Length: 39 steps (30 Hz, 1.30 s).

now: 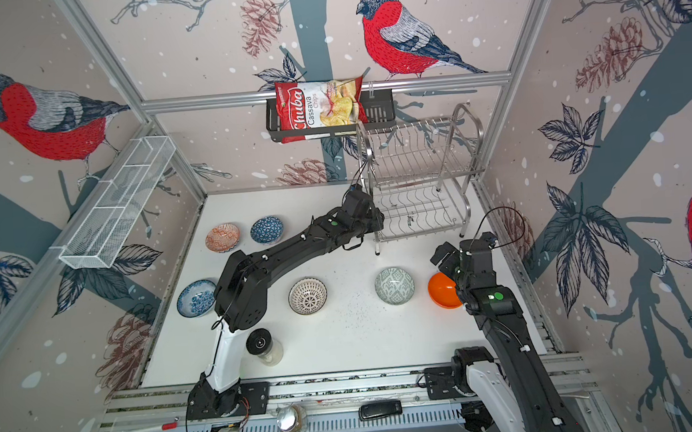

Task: Load the bowls into the dish rack
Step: 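Grasp the dish rack's nearer frame bar with the right gripper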

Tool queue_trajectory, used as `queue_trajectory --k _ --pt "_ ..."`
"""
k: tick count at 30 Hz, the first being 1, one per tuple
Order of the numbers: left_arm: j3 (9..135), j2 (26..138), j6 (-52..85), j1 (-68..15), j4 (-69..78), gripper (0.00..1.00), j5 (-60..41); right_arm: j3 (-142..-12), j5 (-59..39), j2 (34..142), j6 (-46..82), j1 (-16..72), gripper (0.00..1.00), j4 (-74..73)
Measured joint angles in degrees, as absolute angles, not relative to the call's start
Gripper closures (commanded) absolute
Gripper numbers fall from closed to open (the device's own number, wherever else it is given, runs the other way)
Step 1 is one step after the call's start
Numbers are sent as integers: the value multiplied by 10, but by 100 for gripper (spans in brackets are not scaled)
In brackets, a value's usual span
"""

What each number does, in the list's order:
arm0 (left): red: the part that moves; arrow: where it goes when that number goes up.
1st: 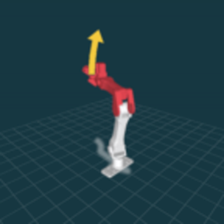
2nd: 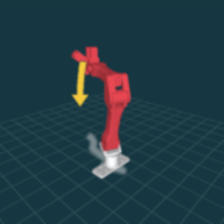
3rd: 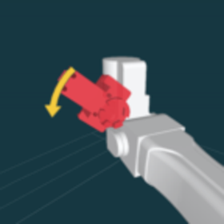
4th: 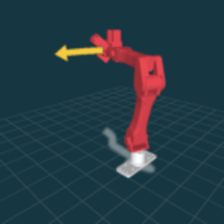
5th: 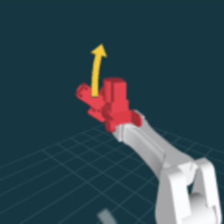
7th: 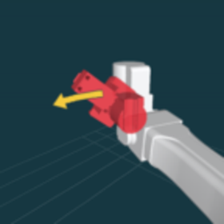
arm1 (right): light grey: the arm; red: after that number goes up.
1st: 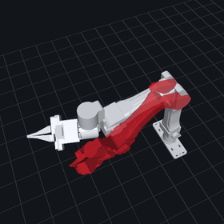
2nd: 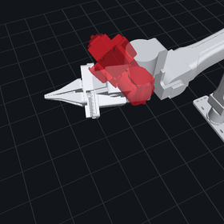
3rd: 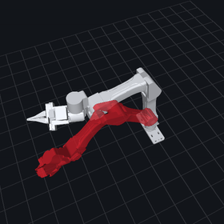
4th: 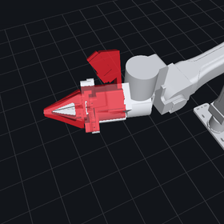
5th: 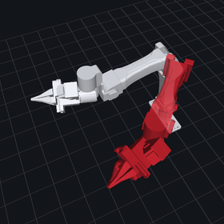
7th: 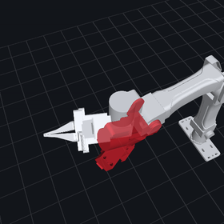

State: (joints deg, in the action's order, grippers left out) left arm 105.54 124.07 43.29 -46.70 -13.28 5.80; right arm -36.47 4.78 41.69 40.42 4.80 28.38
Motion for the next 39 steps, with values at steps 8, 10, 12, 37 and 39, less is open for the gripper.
queue_trajectory --k 8,10,12,37,39 --pt "1070 1245 454 -470 -175 88 96 -352 47 401 403 32 1 292" --pt "1072 1244 451 -470 -185 93 102 -352 47 402 402 26 1 292" --pt "1072 1240 439 -470 -197 99 107 -352 44 403 402 22 0 291" --pt "1061 1189 420 -439 -297 100 79 -361 106 491 327 -53 9 212" --pt "1053 1184 418 -433 -298 100 75 -361 104 502 314 -54 10 189"
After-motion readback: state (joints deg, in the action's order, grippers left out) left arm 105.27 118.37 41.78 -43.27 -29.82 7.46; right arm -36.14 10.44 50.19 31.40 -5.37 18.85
